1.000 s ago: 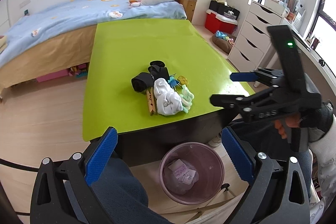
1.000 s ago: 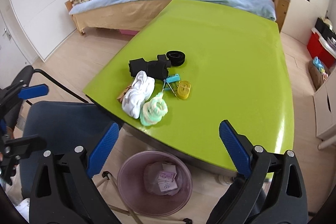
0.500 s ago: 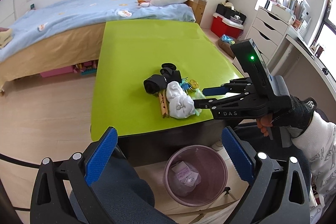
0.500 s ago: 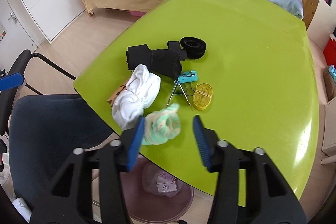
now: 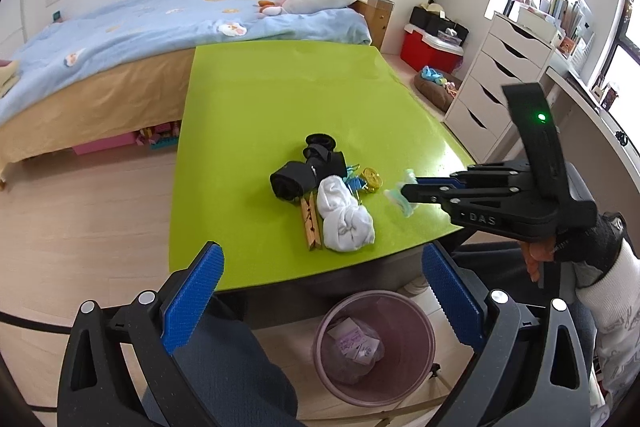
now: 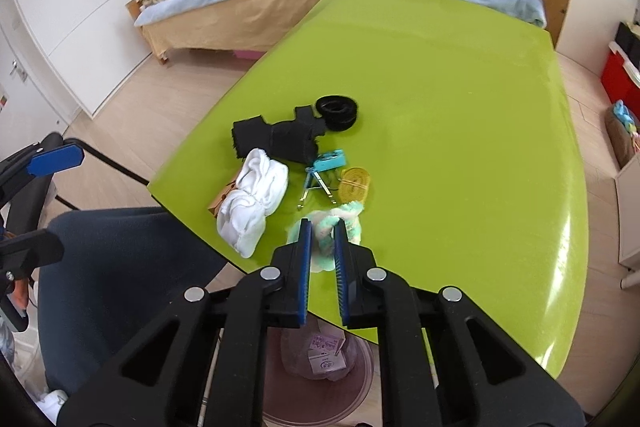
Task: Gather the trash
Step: 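Grasp the green sock with the right tool while the left tool reaches the black ring, then drop the green sock into the wastebasket with the right tool while the left tool lifts the black ring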
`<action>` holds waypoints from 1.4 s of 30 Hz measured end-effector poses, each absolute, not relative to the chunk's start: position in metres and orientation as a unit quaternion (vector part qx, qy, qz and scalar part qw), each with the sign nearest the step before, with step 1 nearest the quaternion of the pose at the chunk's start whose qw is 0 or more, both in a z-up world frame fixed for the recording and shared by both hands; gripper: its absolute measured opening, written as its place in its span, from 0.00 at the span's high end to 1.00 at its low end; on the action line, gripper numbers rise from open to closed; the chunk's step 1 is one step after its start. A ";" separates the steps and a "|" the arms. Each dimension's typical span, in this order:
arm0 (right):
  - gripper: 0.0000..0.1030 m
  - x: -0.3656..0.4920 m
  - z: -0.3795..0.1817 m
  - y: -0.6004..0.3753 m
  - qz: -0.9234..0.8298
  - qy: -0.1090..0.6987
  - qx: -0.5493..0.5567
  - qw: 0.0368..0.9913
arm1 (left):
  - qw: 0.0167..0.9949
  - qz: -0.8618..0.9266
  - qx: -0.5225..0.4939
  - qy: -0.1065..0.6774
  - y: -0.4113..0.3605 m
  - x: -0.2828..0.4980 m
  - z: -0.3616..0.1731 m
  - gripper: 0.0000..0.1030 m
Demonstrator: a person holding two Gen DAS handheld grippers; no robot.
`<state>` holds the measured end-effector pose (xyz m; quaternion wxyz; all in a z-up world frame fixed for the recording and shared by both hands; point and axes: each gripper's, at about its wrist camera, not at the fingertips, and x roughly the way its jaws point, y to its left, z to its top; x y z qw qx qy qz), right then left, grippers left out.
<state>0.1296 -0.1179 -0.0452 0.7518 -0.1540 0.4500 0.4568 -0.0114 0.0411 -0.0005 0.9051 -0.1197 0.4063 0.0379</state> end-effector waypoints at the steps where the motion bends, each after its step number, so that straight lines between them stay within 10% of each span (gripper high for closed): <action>1: 0.90 0.130 -0.044 -0.121 0.455 0.450 -0.150 0.754 | 0.905 0.037 -0.119 0.407 0.042 -0.008 0.000 0.07; 30: 0.90 0.145 -0.030 -0.159 0.431 0.452 -0.112 0.773 | 0.817 0.025 -0.093 0.568 0.058 0.203 -0.055 0.08; 42: 0.90 0.153 -0.035 -0.163 0.424 0.457 -0.111 0.774 | 0.800 0.030 -0.084 0.593 0.061 0.216 -0.082 0.62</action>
